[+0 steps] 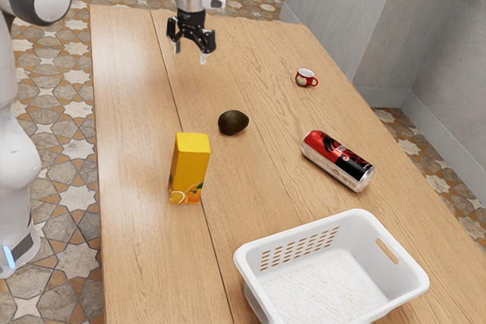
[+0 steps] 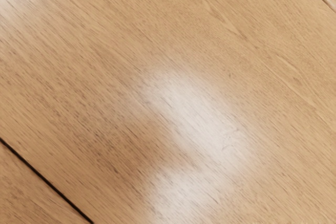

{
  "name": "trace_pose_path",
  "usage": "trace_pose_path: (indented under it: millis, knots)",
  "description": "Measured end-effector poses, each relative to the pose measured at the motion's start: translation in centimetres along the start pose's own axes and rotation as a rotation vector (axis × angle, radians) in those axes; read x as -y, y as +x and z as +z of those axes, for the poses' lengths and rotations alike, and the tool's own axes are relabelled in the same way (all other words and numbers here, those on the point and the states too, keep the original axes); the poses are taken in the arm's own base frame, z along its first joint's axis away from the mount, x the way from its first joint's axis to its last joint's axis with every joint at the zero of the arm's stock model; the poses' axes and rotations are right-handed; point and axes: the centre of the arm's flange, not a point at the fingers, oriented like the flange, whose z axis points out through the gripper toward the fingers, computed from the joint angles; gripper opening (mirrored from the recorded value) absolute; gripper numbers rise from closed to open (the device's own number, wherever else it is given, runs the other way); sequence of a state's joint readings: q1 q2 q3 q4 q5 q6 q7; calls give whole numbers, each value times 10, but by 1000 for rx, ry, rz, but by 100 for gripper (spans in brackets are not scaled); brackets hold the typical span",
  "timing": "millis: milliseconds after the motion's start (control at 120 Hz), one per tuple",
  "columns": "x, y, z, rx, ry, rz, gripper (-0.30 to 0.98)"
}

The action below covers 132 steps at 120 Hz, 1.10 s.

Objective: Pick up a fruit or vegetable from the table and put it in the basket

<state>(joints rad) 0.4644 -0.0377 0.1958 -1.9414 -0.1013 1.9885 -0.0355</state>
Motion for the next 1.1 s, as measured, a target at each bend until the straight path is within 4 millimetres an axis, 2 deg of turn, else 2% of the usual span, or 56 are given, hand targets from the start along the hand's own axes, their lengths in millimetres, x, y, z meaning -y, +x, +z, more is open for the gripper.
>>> trace_pose_path:
  millis: [33,67,117,158,192,225,258,292,325,458,533,592,700,758,875,1000,1100]
  knots:
    - [-20,-2,-2,-6,-4,50,69]
    - [-53,-8,-3,-10,-12,125,69]
    - [-126,-28,-2,-7,-29,277,69]
    - [-190,-53,2,3,-44,413,69]
    - [-230,-75,5,12,-54,504,68]
    - [-258,-91,6,17,-62,571,68]
    - [-271,-100,6,18,-67,608,68]
    - [-273,-101,6,16,-69,619,68]
    - [-265,-95,5,13,-68,610,68]
    - [-205,-61,13,16,-51,515,68]
    - [-185,-61,26,31,-46,494,68]
    - [-186,-68,34,40,-47,509,68]
    - [-209,-84,43,41,-55,570,68]
    - [-213,-87,45,36,-60,583,68]
    - [-205,-81,44,14,-65,572,67]
    - [-195,-83,64,36,-58,563,67]
    - [-182,-79,66,26,-57,545,66]
